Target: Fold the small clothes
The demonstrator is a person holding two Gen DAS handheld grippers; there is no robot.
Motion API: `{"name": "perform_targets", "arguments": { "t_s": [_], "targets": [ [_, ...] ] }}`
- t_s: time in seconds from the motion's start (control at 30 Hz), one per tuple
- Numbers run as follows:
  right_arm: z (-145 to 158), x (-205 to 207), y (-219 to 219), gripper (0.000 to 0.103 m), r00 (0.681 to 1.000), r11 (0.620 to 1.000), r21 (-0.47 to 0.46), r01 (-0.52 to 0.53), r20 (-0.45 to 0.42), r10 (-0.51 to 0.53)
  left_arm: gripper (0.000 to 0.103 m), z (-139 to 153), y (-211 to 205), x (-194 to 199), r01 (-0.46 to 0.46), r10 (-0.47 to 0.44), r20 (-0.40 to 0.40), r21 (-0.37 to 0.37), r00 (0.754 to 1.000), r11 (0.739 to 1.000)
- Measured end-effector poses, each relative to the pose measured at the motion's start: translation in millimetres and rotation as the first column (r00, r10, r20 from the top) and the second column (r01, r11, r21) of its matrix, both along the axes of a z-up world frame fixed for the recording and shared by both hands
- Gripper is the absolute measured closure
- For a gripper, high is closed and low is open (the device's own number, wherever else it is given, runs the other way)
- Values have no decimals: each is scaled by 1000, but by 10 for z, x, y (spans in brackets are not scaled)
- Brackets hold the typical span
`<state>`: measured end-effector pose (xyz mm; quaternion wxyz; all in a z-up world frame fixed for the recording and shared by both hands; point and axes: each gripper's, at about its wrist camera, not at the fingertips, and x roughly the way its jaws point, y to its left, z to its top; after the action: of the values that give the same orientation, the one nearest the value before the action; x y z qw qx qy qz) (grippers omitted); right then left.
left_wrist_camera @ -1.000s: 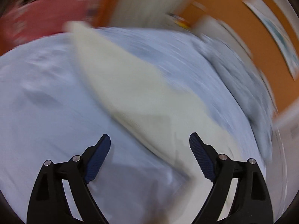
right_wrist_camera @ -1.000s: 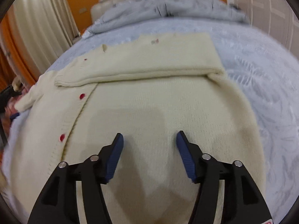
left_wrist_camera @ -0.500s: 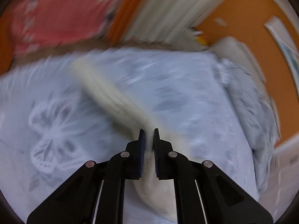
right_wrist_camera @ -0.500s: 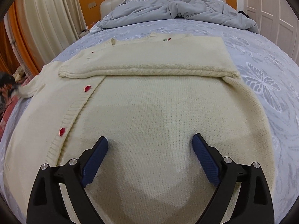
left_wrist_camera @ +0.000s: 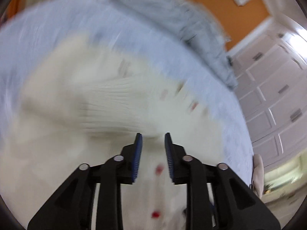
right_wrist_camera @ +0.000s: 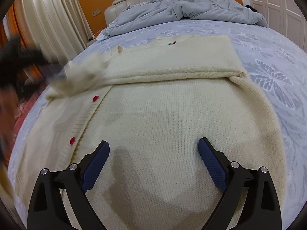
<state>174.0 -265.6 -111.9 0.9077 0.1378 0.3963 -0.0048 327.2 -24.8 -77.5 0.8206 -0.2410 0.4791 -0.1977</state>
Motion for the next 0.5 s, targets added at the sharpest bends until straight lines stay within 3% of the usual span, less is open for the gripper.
{"name": "perform_targets", "arguments": {
  "t_s": [0.1, 0.2, 0.3, 0.37, 0.4, 0.43, 0.5],
  "targets": [
    [24, 17, -13, 11, 1000, 1000, 16, -2, -12, 2, 62, -333, 363, -271, -138, 135, -65, -47, 989, 989],
    [173, 75, 21, 12, 999, 1000, -2, 26, -31, -26, 61, -355, 684, -466, -172, 172, 2, -44, 985, 984],
    [527, 309, 173, 12, 998, 999, 38, 21, 53, -23, 62, -404, 867, -611, -127, 132, 101, -49, 986, 991],
    [782, 608, 515, 12, 993, 996, -64, -66, 98, 72, 62, -454, 776, -617, -103, 107, 162, -34, 981, 994],
    [877, 766, 785, 12, 980, 976, -165, -145, 113, 165, 62, -469, 770, -632, -106, 110, 166, -33, 980, 994],
    [913, 867, 1014, 12, 963, 944, -256, -208, 115, 243, 62, -469, 774, -634, -105, 110, 165, -37, 980, 994],
    [861, 1058, 1499, 13, 912, 831, -440, -341, 62, 407, 62, -485, 822, -671, -103, 112, 174, -61, 978, 993]
  ]
}}
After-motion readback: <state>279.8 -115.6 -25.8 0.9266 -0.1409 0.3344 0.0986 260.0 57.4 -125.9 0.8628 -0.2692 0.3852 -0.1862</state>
